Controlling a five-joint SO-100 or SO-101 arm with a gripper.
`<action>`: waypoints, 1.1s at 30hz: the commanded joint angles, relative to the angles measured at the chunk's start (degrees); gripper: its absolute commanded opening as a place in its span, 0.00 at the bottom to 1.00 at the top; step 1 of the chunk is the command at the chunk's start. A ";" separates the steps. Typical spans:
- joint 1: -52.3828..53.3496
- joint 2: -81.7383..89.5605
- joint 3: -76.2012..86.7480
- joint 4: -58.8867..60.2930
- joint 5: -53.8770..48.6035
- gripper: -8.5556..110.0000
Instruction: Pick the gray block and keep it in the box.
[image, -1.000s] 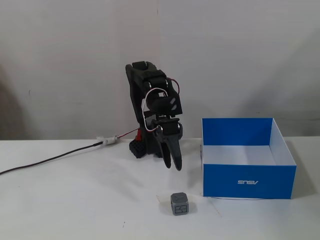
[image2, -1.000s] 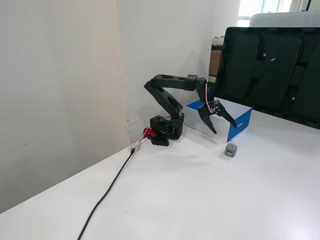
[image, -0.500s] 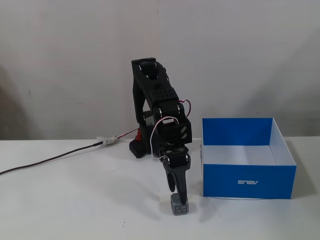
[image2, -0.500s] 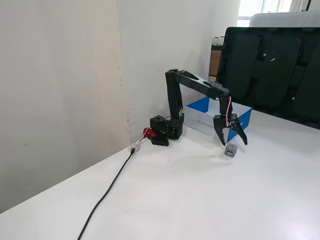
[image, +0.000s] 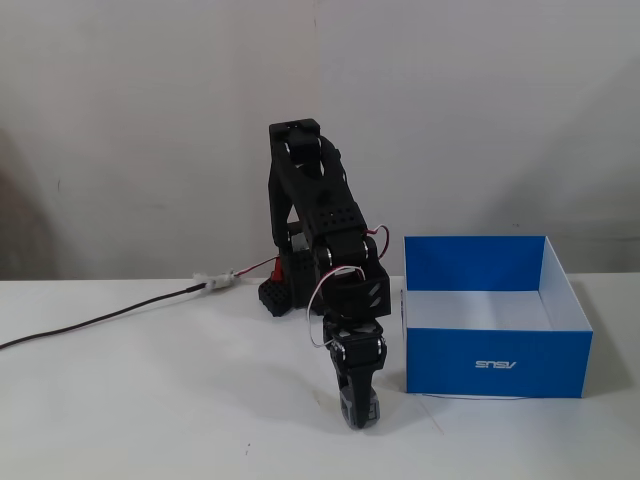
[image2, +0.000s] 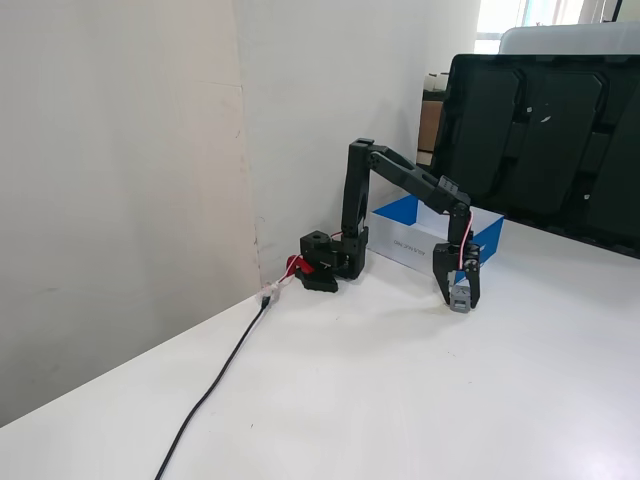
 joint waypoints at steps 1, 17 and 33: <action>-0.53 0.44 -4.04 1.23 0.00 0.07; -1.58 15.82 -31.64 33.40 -0.26 0.07; -39.99 29.36 -21.71 34.63 0.62 0.07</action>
